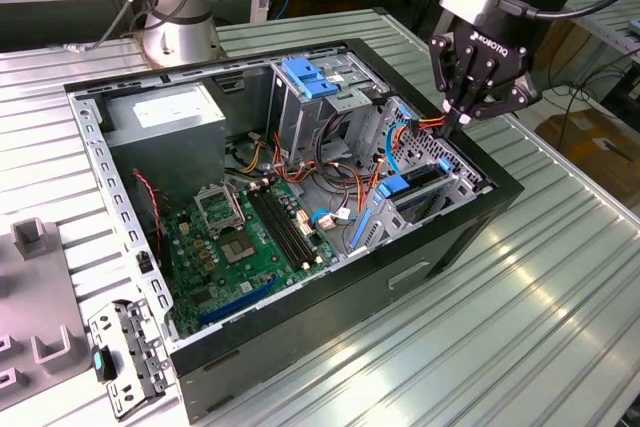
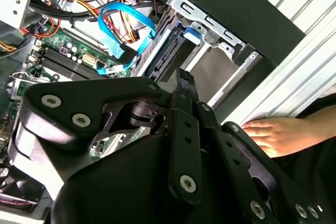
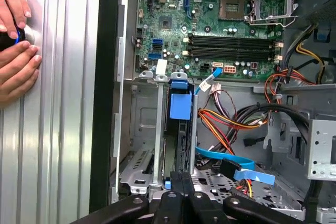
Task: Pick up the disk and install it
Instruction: 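Insert the first disk wire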
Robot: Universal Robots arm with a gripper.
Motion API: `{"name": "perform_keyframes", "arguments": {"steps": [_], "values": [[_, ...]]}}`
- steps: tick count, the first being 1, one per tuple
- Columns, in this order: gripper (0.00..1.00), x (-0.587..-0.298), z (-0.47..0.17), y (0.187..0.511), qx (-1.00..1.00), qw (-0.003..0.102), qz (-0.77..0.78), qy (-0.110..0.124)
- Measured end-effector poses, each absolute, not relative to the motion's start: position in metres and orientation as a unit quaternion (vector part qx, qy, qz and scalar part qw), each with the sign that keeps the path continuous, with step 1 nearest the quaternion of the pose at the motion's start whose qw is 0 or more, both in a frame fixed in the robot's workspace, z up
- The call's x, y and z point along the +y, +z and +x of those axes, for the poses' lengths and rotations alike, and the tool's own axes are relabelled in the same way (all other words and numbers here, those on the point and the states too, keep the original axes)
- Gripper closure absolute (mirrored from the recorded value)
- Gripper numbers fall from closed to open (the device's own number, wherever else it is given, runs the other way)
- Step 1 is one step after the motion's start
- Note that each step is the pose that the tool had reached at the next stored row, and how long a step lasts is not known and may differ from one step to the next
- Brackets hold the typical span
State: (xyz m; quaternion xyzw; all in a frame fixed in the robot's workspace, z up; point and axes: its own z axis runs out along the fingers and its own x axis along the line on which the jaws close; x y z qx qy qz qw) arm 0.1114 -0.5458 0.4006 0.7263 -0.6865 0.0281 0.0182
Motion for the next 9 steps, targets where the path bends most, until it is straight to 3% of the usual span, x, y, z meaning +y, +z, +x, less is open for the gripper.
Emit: {"name": "perform_keyframes", "arguments": {"steps": [9], "values": [[0.89,-0.5458,0.1115,0.4021,-0.684,0.018,0.729,0.028]]}}
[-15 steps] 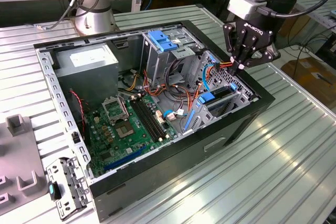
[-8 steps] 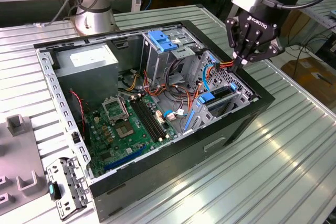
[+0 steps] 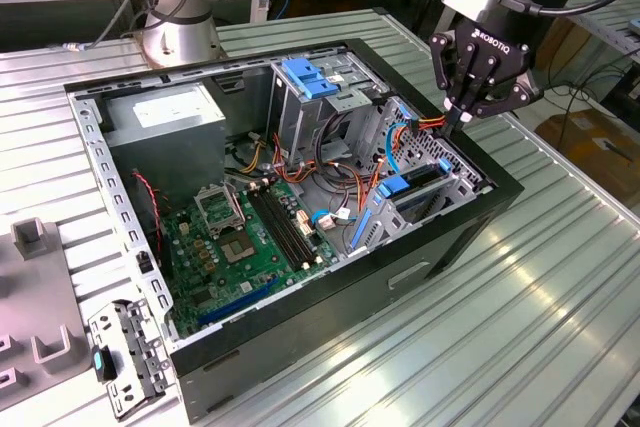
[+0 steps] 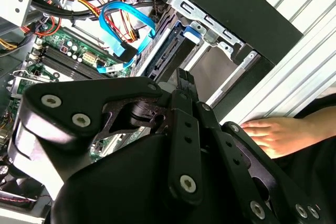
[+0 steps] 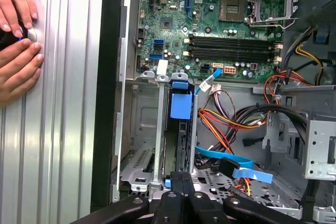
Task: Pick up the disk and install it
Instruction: 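Insert the first disk wire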
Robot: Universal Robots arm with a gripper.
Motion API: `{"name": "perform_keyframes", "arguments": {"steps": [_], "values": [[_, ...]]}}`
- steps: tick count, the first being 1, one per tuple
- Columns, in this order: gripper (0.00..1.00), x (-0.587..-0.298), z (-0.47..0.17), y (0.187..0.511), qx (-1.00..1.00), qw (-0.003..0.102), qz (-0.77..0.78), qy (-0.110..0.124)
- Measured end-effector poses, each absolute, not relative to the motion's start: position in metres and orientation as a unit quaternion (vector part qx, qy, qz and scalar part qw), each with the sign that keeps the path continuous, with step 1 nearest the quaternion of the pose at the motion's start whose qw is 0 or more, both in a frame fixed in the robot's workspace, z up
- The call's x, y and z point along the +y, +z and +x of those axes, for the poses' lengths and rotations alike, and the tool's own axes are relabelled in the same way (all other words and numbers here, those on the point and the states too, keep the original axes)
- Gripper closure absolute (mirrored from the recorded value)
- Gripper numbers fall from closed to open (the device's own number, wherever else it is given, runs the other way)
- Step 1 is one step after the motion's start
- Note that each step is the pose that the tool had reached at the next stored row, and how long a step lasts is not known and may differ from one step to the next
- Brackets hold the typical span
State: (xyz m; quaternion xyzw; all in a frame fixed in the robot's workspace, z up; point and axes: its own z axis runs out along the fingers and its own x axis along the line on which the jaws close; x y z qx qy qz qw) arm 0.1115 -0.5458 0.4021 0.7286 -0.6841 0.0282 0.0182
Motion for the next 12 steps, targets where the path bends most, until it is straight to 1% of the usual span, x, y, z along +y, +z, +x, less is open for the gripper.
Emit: {"name": "perform_keyframes", "arguments": {"steps": [12], "values": [[0.89,-0.5457,0.1116,0.4021,-0.681,0.018,0.731,0.028]]}}
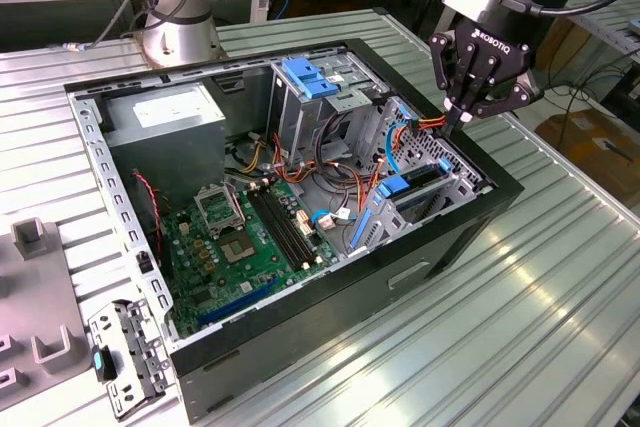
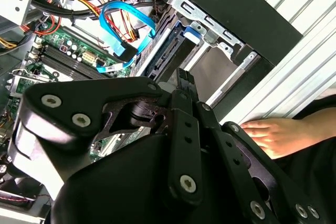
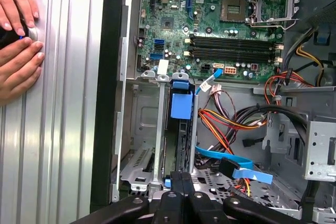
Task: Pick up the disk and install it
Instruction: 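Insert the first disk wire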
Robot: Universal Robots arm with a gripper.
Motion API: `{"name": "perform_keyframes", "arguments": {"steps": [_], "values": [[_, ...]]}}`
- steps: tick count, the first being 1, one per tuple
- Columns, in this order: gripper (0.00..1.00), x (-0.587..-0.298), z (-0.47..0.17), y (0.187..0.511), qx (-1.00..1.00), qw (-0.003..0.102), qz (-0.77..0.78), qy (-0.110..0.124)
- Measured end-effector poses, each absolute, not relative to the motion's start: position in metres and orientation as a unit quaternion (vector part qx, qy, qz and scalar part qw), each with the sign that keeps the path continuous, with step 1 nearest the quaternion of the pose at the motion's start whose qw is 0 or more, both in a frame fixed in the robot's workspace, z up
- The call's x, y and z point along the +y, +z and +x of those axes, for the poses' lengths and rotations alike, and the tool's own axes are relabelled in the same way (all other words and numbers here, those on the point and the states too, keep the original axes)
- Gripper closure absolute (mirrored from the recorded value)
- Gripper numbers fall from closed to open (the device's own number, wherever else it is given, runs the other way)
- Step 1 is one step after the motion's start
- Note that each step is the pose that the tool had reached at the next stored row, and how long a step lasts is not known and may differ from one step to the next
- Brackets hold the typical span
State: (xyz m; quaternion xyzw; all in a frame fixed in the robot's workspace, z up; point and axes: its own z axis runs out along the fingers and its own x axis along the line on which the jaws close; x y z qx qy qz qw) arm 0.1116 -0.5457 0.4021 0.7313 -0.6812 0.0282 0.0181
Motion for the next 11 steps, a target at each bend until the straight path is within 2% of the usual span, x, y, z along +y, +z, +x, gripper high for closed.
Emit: {"name": "perform_keyframes", "arguments": {"steps": [11], "values": [[0.89,-0.5436,0.1188,0.4022,-0.68,0.018,0.733,0.028]]}}
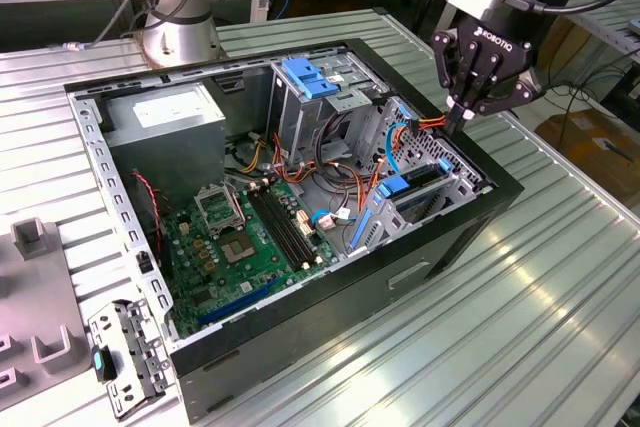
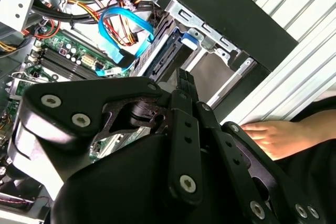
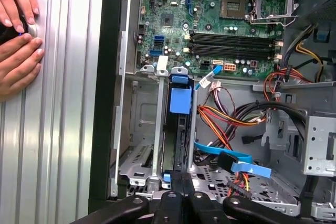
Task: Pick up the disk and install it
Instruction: 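Insert the first disk wire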
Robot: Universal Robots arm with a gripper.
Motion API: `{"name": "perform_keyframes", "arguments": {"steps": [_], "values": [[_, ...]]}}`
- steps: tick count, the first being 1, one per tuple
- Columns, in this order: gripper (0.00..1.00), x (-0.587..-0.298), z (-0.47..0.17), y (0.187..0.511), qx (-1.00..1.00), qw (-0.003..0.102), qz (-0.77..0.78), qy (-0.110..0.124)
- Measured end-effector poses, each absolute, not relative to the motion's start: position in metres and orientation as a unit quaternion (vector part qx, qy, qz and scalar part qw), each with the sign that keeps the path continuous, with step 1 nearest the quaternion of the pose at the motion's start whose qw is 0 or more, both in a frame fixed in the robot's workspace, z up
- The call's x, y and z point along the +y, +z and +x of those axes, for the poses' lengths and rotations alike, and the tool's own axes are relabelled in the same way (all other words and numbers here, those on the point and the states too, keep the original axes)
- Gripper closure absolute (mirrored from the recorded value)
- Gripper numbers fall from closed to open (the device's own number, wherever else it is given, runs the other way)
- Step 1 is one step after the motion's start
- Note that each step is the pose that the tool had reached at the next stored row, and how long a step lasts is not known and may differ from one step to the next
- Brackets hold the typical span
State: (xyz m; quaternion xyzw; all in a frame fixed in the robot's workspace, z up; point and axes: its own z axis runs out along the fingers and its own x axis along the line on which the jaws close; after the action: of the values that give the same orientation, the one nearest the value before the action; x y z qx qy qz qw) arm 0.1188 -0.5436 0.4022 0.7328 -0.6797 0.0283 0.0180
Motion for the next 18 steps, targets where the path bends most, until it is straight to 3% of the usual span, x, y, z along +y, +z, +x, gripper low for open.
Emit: {"name": "perform_keyframes", "arguments": {"steps": [18], "values": [[0.89,-0.5416,0.1267,0.4021,-0.679,0.018,0.734,0.028]]}}
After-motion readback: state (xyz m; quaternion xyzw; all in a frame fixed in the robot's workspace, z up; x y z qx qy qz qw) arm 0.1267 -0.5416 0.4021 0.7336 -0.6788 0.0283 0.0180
